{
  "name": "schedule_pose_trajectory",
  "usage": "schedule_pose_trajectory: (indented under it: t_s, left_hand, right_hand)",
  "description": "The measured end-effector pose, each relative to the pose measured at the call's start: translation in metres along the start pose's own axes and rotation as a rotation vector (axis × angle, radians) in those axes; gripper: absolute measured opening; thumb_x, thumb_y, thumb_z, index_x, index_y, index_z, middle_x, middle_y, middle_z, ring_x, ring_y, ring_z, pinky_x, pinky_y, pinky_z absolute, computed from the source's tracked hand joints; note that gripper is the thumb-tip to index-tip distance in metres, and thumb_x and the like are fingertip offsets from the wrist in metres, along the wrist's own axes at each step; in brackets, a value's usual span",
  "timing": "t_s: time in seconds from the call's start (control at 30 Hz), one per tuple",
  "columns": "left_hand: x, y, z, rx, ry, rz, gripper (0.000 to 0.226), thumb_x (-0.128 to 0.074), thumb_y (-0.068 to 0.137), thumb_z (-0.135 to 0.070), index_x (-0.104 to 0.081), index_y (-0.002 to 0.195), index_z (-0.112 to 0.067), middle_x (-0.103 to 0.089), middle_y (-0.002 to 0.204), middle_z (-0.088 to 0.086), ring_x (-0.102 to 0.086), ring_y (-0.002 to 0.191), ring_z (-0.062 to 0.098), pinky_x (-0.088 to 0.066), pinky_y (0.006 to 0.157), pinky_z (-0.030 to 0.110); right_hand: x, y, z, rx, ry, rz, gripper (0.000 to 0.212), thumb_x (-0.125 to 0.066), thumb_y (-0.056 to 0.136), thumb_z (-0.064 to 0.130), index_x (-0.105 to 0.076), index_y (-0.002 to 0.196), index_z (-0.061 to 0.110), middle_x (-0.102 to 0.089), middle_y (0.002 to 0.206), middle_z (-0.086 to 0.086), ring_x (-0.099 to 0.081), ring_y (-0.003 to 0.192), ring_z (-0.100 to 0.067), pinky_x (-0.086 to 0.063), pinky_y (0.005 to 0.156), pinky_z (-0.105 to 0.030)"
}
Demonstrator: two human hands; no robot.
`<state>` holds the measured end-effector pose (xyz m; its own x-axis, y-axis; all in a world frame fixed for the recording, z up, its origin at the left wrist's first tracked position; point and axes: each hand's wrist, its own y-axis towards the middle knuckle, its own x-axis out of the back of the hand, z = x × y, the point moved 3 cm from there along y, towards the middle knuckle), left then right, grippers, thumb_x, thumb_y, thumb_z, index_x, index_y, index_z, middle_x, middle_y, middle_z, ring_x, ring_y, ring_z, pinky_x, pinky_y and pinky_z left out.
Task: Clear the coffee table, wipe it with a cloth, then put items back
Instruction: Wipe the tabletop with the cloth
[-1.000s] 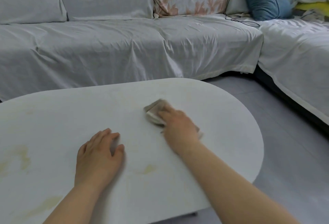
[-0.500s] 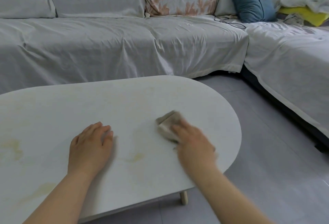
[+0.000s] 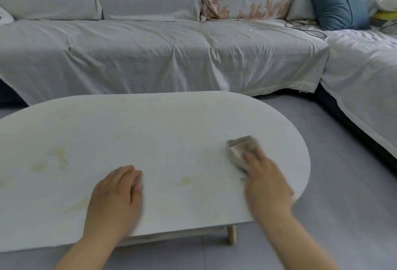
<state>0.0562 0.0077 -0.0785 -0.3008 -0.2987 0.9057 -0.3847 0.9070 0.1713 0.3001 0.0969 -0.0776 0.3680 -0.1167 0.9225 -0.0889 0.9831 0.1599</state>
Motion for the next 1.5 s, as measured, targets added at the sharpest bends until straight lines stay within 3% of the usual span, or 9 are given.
schedule_pose_trajectory:
  t_s: [0.17,0.33,0.43,0.63,0.77,0.87,1.13,1.37,1.5]
  left_hand:
    - [-0.008,0.005,0.001,0.062,0.024,0.016,0.043,-0.032,0.087,-0.023,-0.052,0.121,-0.007,-0.048,0.137,0.012,-0.039,0.128,0.029,-0.026,0.106,0.040]
    - [-0.015,0.008,0.009,0.061,-0.006,0.035,0.044,-0.029,0.091,-0.021,-0.033,0.135,-0.018,-0.025,0.151,-0.001,-0.017,0.140,0.014,-0.007,0.112,0.027]
    - [-0.013,0.008,0.009,0.047,-0.016,0.019,0.043,-0.029,0.092,-0.021,-0.035,0.134,-0.019,-0.027,0.150,-0.002,-0.018,0.140,0.013,-0.007,0.111,0.026]
    - [-0.013,0.008,0.012,0.044,-0.072,-0.001,0.042,-0.024,0.093,-0.026,-0.043,0.130,-0.020,-0.033,0.148,-0.002,-0.022,0.138,0.013,-0.009,0.110,0.025]
    - [-0.015,0.009,0.012,0.038,-0.075,-0.026,0.038,-0.031,0.092,-0.022,-0.046,0.127,-0.019,-0.035,0.147,-0.001,-0.023,0.138,0.013,-0.009,0.108,0.024]
    - [-0.016,0.009,0.012,0.039,-0.071,-0.036,0.048,-0.023,0.087,-0.031,-0.049,0.125,-0.018,-0.037,0.145,0.000,-0.026,0.137,0.015,-0.009,0.107,0.024]
    - [-0.018,0.008,0.012,0.032,-0.035,-0.051,0.056,-0.023,0.080,-0.038,-0.053,0.121,-0.014,-0.044,0.141,0.004,-0.033,0.135,0.019,-0.017,0.109,0.032]
    - [-0.018,0.010,0.014,0.037,-0.049,-0.095,0.053,-0.029,0.076,-0.032,-0.053,0.120,-0.017,-0.045,0.140,-0.001,-0.033,0.134,0.015,-0.007,0.102,0.020]
    - [-0.016,0.009,0.013,0.024,-0.028,-0.095,0.058,-0.022,0.077,-0.040,-0.053,0.120,-0.018,-0.045,0.140,-0.002,-0.033,0.134,0.015,-0.008,0.102,0.021]
  right_hand:
    - [-0.018,-0.040,0.062,0.503,-0.044,0.138,0.064,-0.081,0.032,0.032,-0.069,0.094,0.030,-0.072,0.106,0.004,-0.070,0.083,-0.013,-0.056,0.060,-0.022]
    - [-0.007,0.037,0.033,0.339,0.131,0.138,0.053,-0.047,0.081,0.003,-0.045,0.129,0.024,-0.036,0.147,0.002,-0.040,0.129,-0.021,-0.026,0.102,-0.022]
    - [-0.008,0.043,0.041,0.279,0.103,0.066,0.053,-0.043,0.083,0.003,-0.043,0.130,0.026,-0.033,0.148,0.006,-0.037,0.128,-0.022,-0.027,0.102,-0.025]
    - [-0.011,-0.024,0.064,0.877,0.066,0.217,0.049,-0.046,0.055,0.024,-0.069,0.098,0.022,-0.070,0.110,-0.002,-0.069,0.091,-0.020,-0.058,0.066,-0.036]
    - [-0.001,0.048,0.027,0.491,0.095,0.146,0.052,-0.045,0.072,-0.005,-0.057,0.120,0.013,-0.050,0.136,-0.010,-0.050,0.122,-0.027,-0.034,0.101,-0.023]
    - [-0.007,0.069,0.020,0.196,0.064,0.051,0.053,-0.042,0.082,0.000,-0.045,0.129,0.023,-0.037,0.146,0.002,-0.035,0.130,-0.023,-0.023,0.100,-0.024]
    - [-0.013,0.008,0.055,0.881,0.005,0.190,0.050,-0.042,0.061,0.015,-0.066,0.105,0.013,-0.067,0.115,-0.011,-0.066,0.098,-0.028,-0.053,0.081,-0.032]
    - [-0.040,0.178,0.060,0.021,-0.062,0.040,0.046,-0.032,0.087,0.002,-0.034,0.132,0.007,-0.041,0.133,-0.024,-0.039,0.120,-0.041,-0.030,0.102,-0.045]
    - [-0.076,0.187,0.127,0.047,-0.021,0.023,0.040,-0.031,0.089,0.010,-0.041,0.127,0.014,-0.043,0.135,-0.018,-0.041,0.122,-0.036,-0.035,0.101,-0.043]
